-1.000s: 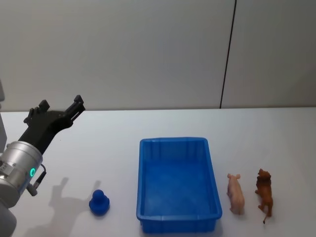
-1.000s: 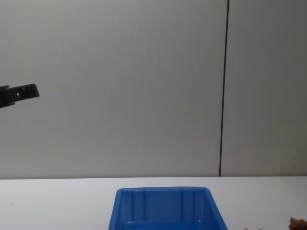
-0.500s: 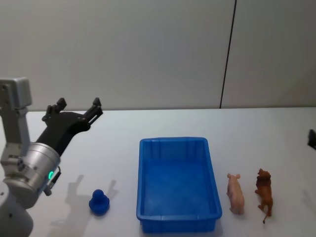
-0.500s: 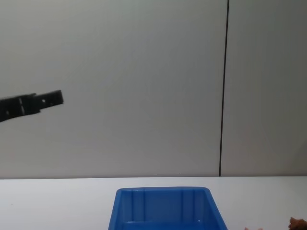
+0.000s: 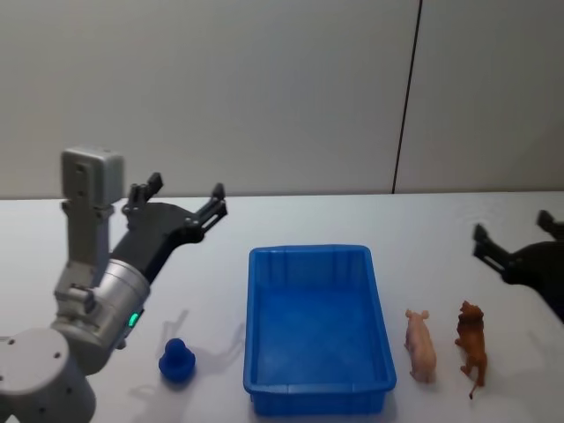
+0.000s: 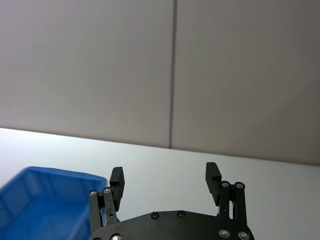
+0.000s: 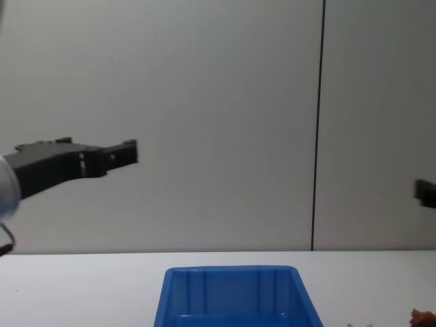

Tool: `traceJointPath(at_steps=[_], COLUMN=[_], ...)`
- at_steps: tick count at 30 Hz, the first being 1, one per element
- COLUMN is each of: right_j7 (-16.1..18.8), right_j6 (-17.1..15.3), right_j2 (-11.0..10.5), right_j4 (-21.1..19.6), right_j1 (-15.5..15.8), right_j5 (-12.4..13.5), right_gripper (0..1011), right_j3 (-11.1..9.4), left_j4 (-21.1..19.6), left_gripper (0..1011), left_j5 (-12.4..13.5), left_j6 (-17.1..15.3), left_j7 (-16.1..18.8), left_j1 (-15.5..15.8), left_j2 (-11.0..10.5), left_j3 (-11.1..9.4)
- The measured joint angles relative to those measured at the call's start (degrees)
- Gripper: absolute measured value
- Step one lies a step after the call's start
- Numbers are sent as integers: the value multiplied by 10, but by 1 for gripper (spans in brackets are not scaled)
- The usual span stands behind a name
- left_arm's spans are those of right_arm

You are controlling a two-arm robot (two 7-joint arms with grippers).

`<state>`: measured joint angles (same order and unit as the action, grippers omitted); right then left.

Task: Pick up the two dolls from the table and place them into the box.

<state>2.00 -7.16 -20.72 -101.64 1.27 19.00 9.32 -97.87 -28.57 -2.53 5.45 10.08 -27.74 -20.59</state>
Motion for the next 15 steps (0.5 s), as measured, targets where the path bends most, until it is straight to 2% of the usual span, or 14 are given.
traceJointPath(at_steps=[5, 9, 15], right_j7=[12, 16, 18], right_j6=[32, 47, 52], right_j2=[9, 12, 14], right_j4=[3, 4, 5], right_j1=[-3, -4, -4], right_j5=[-16, -22, -25], right_gripper=[1001, 1001, 1001], right_j3=[22, 32, 36], left_j4=[11, 18, 32], left_gripper=[1001, 1001, 1001], left_j5=[39, 64, 115], left_j6=[4, 6, 12], left_j7=[-14, -23, -42], left_j1=[8, 13, 24], left_j2=[14, 22, 40], left_j3=[-12, -20, -36])
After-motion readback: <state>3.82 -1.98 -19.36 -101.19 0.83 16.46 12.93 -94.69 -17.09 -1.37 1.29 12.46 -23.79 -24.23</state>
